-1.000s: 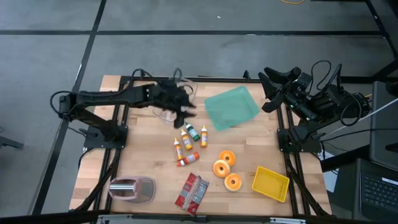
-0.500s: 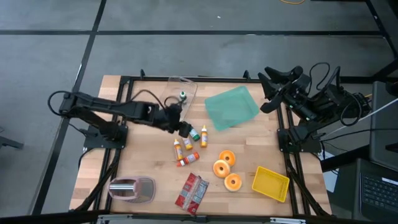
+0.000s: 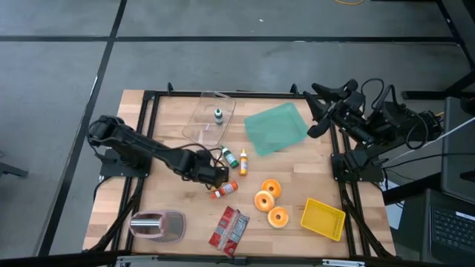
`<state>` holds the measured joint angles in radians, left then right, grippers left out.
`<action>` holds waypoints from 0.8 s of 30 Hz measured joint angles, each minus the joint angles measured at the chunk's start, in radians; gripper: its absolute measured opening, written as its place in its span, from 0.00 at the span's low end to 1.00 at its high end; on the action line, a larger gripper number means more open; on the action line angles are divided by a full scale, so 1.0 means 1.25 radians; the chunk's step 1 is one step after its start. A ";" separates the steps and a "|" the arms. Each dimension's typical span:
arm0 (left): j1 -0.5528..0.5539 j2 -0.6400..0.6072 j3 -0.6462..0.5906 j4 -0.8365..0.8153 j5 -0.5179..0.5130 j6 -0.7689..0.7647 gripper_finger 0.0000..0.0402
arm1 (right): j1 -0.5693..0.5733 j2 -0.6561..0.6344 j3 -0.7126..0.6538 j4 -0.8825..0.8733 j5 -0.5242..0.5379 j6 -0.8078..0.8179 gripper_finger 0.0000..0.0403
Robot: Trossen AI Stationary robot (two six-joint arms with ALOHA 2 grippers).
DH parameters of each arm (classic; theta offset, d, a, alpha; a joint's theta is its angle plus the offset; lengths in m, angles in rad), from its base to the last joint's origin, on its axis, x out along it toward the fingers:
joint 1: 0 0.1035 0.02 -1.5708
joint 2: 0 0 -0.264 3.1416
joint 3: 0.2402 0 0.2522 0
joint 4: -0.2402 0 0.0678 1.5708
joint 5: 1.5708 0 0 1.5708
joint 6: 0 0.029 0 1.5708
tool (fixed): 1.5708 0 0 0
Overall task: Pick & Place Food Item
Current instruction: Put the left yellow food coloring bottle into the transparent bin
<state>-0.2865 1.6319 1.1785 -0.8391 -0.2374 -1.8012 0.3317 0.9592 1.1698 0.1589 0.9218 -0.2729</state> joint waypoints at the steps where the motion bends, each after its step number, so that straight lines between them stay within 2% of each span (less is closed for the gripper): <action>1: 0.006 0.011 0.000 -0.014 0.003 0.000 0.52 | -0.001 0.000 0.000 0.000 -0.005 0.001 0.42; 6: 0.047 0.053 0.000 -0.035 0.037 0.033 0.52 | -0.001 0.000 0.000 0.000 -0.020 0.002 0.42; 13: 0.107 0.073 -0.008 -0.030 0.045 0.087 0.52 | -0.001 0.000 0.000 0.000 -0.040 0.021 0.42; 20: 0.136 0.073 -0.066 0.031 0.098 0.117 0.52 | -0.001 0.000 0.000 0.000 -0.040 0.021 0.42; 24: 0.137 0.073 -0.092 0.073 0.102 0.113 0.52 | -0.001 0.000 0.000 0.001 -0.040 0.021 0.42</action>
<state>-0.1150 1.7226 1.0634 -0.7474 -0.1096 -1.6604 0.3305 0.9592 1.1698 0.1596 0.8719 -0.2470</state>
